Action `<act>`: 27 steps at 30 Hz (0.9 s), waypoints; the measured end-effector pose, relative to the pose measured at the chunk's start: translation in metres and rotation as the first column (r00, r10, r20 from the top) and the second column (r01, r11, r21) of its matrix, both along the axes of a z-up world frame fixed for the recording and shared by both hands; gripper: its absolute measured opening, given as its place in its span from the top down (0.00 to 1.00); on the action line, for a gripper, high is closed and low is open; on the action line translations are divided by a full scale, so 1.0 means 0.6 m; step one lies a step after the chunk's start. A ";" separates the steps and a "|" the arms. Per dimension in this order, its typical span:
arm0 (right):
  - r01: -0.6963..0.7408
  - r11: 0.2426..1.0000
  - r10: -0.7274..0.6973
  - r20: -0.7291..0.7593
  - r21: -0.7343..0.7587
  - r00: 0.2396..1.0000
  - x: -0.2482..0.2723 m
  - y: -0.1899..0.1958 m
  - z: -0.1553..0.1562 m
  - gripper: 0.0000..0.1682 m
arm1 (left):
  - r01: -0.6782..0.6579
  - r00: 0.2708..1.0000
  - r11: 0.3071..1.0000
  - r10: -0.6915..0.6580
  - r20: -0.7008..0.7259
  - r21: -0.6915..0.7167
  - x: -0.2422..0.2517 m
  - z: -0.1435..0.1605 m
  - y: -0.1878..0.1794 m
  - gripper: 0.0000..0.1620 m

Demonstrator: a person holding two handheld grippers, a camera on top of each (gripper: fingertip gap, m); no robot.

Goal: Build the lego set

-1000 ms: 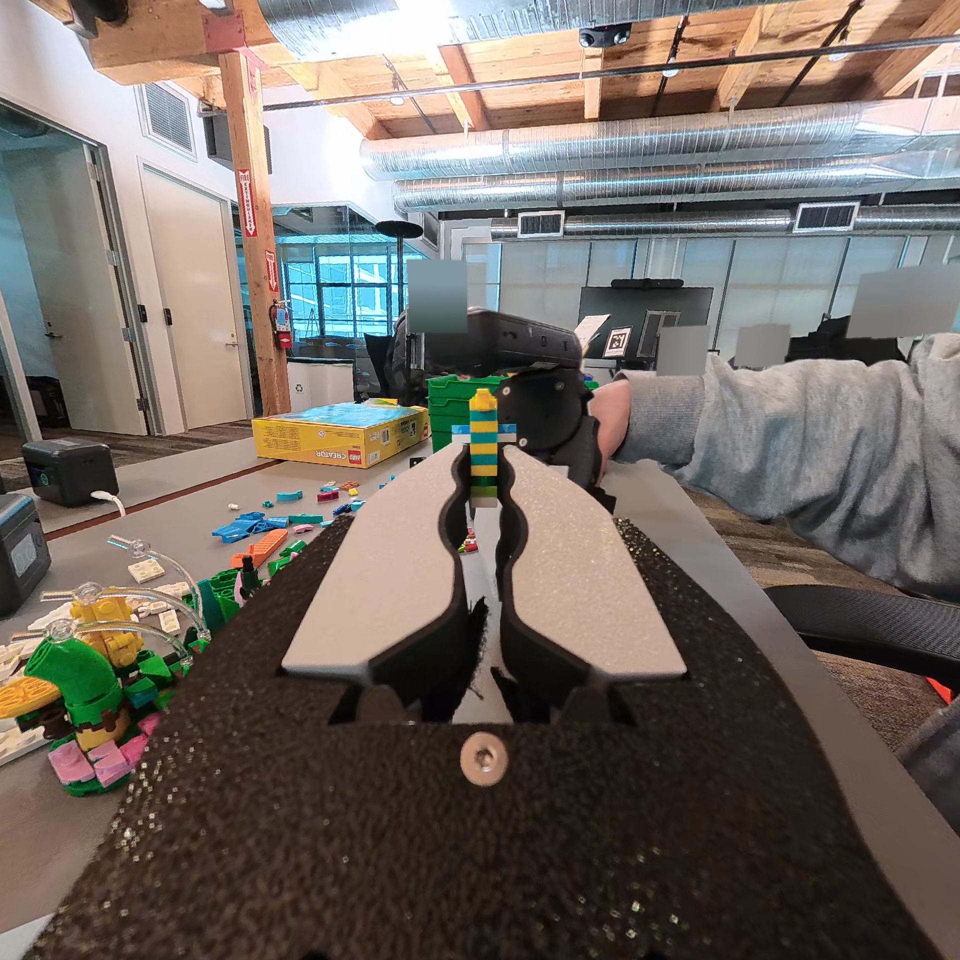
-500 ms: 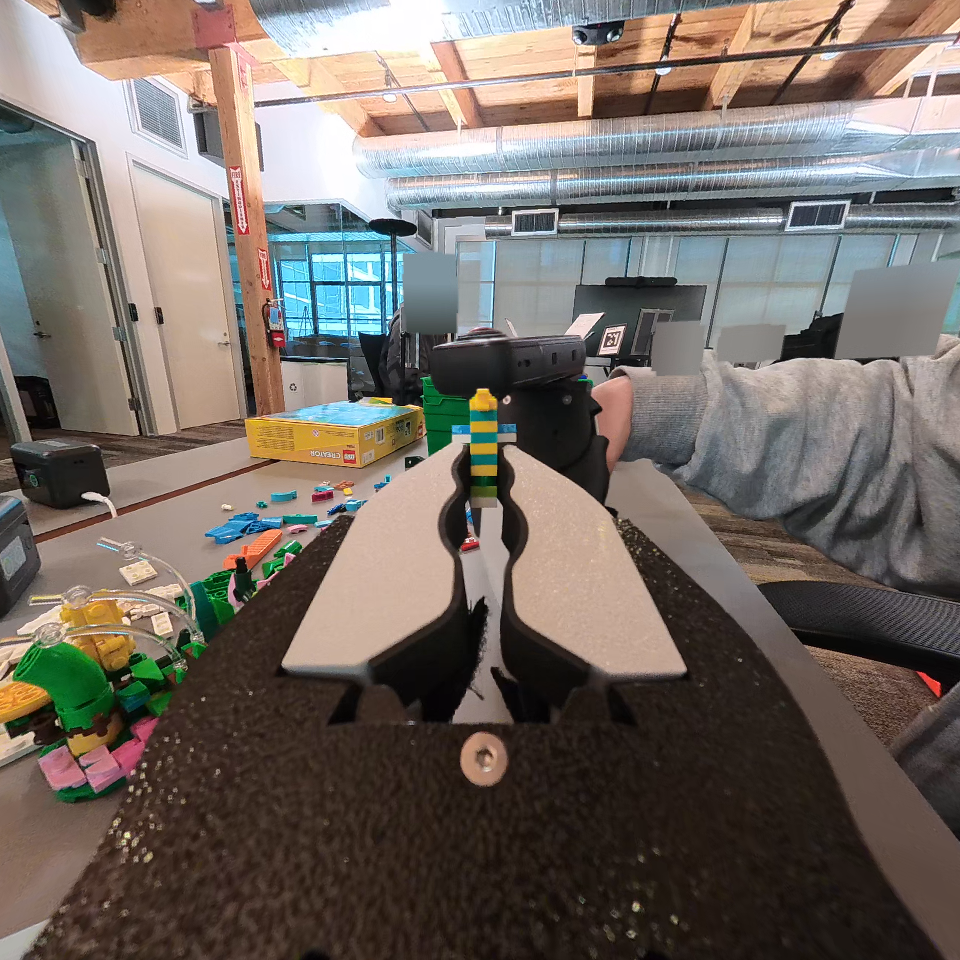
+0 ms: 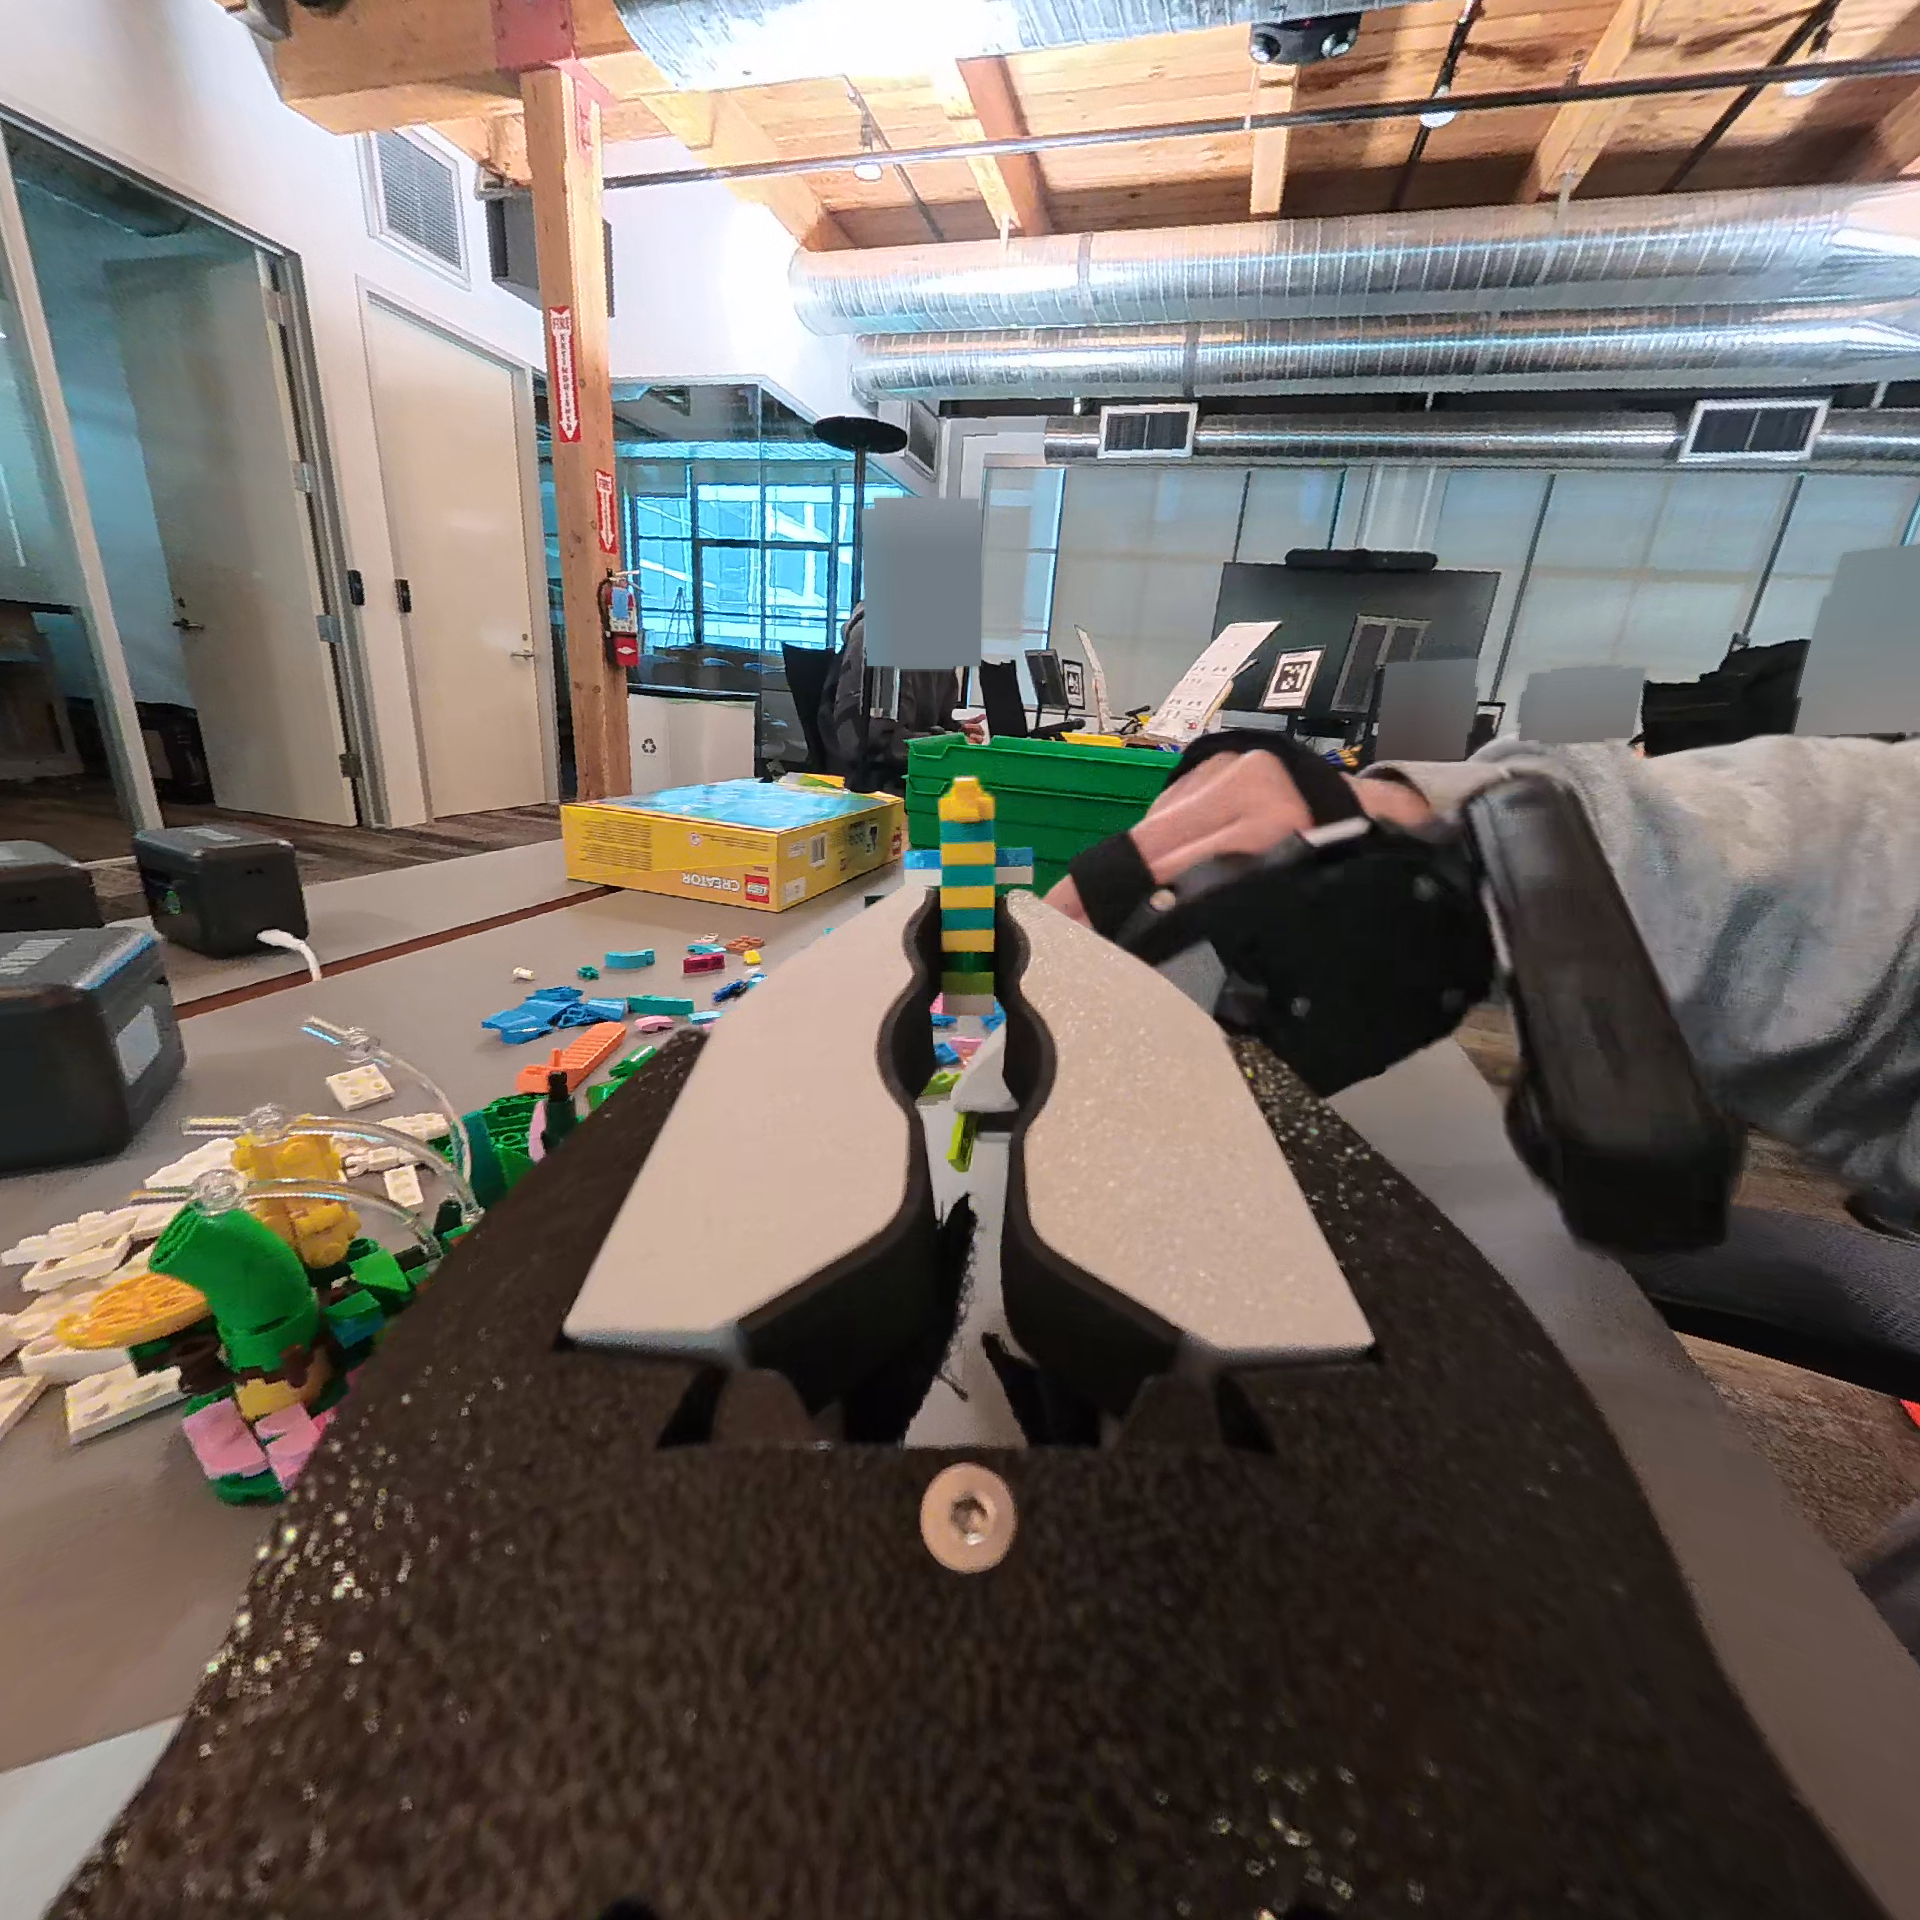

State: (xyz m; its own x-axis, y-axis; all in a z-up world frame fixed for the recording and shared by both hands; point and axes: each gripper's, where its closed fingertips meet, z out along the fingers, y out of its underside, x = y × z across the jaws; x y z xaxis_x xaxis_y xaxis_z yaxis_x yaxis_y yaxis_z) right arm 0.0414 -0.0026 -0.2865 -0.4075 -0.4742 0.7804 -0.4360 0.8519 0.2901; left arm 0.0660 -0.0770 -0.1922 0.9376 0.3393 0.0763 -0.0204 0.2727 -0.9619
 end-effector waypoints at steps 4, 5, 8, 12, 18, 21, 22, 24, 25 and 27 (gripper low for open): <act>-0.149 0.942 0.199 -0.145 0.300 0.969 0.002 -0.004 -0.007 0.96 | -0.003 1.000 1.000 0.003 0.006 0.009 -0.002 0.001 -0.003 0.95; -0.173 0.922 0.236 -0.151 0.347 0.960 0.004 -0.005 -0.009 0.96 | -0.003 1.000 1.000 0.003 0.007 0.012 -0.002 0.002 -0.004 0.95; -0.221 0.852 0.327 -0.154 0.475 0.932 0.010 -0.006 -0.016 0.96 | -0.003 1.000 1.000 0.003 0.007 0.015 -0.002 0.003 -0.005 0.95; -0.312 0.769 0.450 -0.125 0.558 0.884 0.033 -0.022 -0.033 0.96 | 0.001 1.000 1.000 -0.001 0.005 0.014 -0.001 0.003 -0.003 0.95; -0.394 0.727 0.537 -0.107 0.562 0.837 0.064 -0.042 -0.036 0.96 | 0.002 1.000 1.000 -0.003 0.005 0.016 -0.001 0.003 -0.004 0.95; -0.435 0.711 0.549 -0.051 0.553 0.834 0.077 -0.043 -0.038 0.96 | 0.005 1.000 1.000 -0.005 0.005 0.016 -0.001 0.003 -0.003 0.95; -0.459 0.700 0.561 -0.025 0.547 0.827 0.083 -0.044 -0.040 0.96 | 0.005 1.000 1.000 -0.005 0.005 0.015 -0.001 0.003 -0.002 0.95; -0.516 0.665 0.596 0.032 0.539 0.802 0.102 -0.046 -0.050 0.96 | 0.007 1.000 1.000 -0.007 0.004 0.014 0.000 0.003 -0.002 0.95; -0.537 0.655 0.608 0.051 0.531 0.792 0.110 -0.047 -0.054 1.00 | 0.006 1.000 1.000 -0.006 0.003 0.015 -0.001 0.003 -0.002 0.95; -0.556 0.662 0.611 0.068 0.502 0.789 0.119 -0.049 -0.057 1.00 | 0.007 1.000 1.000 -0.007 0.005 0.017 -0.001 0.004 -0.003 0.95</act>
State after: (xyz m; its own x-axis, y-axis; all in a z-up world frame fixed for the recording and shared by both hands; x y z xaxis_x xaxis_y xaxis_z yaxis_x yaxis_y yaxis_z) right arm 0.1126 -0.0322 -0.3209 0.1460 -0.9017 0.4069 -0.7421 0.1722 0.6478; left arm 0.0655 -0.0786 -0.1901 0.9394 0.3317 0.0865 -0.0139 0.2892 -0.9572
